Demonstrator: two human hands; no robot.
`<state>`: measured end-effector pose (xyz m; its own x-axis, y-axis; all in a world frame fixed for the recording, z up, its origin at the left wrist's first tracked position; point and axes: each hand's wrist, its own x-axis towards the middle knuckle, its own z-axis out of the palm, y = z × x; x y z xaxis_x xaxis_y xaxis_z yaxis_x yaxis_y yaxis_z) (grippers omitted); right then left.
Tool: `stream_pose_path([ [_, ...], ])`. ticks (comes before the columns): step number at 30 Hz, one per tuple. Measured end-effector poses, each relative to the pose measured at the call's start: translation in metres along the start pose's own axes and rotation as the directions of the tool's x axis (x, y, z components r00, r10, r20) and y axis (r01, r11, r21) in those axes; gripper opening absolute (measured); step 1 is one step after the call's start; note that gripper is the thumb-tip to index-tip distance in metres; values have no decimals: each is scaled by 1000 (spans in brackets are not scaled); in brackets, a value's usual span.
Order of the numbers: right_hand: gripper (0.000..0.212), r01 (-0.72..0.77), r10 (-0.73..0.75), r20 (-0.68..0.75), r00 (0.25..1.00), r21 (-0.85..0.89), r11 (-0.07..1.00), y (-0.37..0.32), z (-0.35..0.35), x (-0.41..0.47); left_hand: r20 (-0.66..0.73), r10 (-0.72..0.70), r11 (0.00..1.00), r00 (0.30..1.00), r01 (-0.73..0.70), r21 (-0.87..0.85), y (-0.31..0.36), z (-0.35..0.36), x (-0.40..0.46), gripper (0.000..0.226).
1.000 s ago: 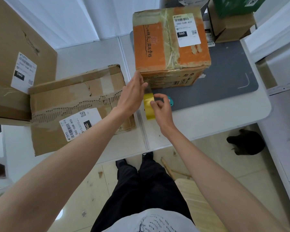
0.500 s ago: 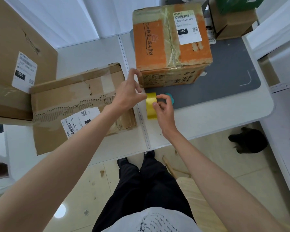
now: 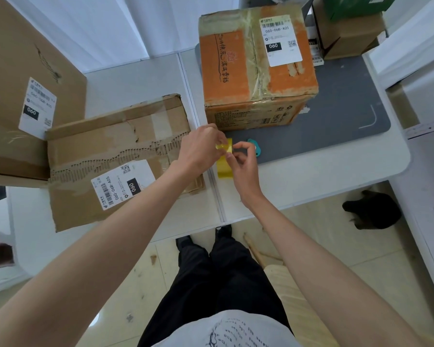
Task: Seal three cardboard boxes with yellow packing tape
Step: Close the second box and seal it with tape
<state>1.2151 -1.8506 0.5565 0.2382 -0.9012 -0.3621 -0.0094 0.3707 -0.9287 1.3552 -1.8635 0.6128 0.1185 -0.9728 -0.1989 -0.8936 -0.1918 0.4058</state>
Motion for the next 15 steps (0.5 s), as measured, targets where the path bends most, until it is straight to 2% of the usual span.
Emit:
stream_pose_path([
  [4,22,4,-4,7,1000,-11,1000,1,0,-1,-39,-65,997,997,63,-52,1,0,-1,7],
  [7,25,-8,8,13,1000,-8,1000,3,1,-3,-47,-115,991,992,111,-75,1,2,1,8],
  [12,51,-1,3,91,996,-24,1000,10,-1,-11,29,-35,999,999,34,38,-2,4,4,9],
  [15,54,36,-31,121,992,-41,999,10,-7,-13,58,29,996,998,-34,86,-4,3,-1,10],
])
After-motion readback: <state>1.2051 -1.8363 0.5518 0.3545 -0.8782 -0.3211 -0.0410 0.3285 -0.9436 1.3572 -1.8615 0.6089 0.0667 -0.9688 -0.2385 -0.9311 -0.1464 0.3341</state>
